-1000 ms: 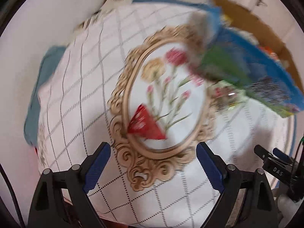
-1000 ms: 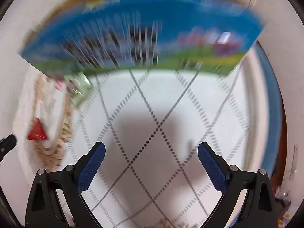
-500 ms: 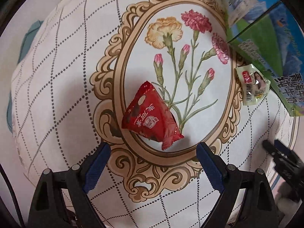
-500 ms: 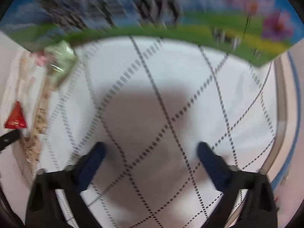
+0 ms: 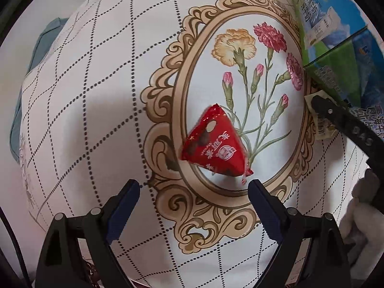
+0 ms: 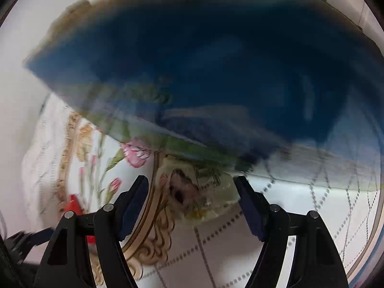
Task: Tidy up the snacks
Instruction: 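Grasp the red triangle candy with the left tool while the right tool grasps the small clear-wrapped snack, then carry both snacks into the box and open both tools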
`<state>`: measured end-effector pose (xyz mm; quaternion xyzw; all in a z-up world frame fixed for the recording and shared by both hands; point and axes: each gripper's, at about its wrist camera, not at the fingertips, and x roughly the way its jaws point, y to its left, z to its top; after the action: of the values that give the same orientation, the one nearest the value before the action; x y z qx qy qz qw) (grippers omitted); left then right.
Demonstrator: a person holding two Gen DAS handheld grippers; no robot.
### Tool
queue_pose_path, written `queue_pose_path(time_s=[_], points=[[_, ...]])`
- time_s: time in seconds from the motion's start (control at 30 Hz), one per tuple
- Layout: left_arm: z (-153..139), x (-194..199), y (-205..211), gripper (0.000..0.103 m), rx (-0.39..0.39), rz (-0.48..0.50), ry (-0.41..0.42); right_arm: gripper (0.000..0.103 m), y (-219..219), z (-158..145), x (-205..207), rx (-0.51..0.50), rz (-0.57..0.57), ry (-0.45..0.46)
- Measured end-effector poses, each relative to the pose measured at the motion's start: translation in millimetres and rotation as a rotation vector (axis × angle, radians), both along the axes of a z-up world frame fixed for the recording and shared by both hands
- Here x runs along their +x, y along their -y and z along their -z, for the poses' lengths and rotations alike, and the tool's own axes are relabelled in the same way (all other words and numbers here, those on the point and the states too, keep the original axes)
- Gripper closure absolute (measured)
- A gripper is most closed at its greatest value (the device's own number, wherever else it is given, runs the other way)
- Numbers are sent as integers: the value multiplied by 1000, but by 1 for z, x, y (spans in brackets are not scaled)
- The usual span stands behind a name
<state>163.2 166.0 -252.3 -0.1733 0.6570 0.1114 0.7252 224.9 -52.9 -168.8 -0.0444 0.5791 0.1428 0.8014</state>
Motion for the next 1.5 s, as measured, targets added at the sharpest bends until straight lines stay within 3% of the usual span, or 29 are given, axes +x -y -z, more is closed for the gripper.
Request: queue_pose_path(time_s=[0.07,0.33,0.37,0.4,0.5,0.63,0.87,1.0,1.2,1.37,1.5], points=[[-2,0,-2,11,-14,4,4,46,-3,1,-4,13,-15,-3],[2,32,-17,11,-196,-92,30,53,23,-3,-44,37,-20,-81],[3,34,-20,20,-219,-106,43,53,27,-2,-49,48,-15,-91],[5,39,-23,39,-230,-118,50,53,32,-3,-54,56,-6,-99],[15,50,-25,61,-221,-107,24,53,47,-3,-68,69,13,-117],[11,51,-10,61,-178,-44,31,53,64,-4,-84,101,52,-143],[-6,32,49,64,-283,69,28,55,108,-16,-101,160,109,-168],[-28,35,72,65,-269,144,63,57,133,-34,-109,184,124,-154],[-86,55,94,65,-269,213,175,58,140,-65,-103,243,162,-96],[-144,80,120,65,-285,281,280,58,163,-125,-89,311,184,5],[-179,120,155,65,-238,350,347,61,181,-176,-64,341,192,112]])
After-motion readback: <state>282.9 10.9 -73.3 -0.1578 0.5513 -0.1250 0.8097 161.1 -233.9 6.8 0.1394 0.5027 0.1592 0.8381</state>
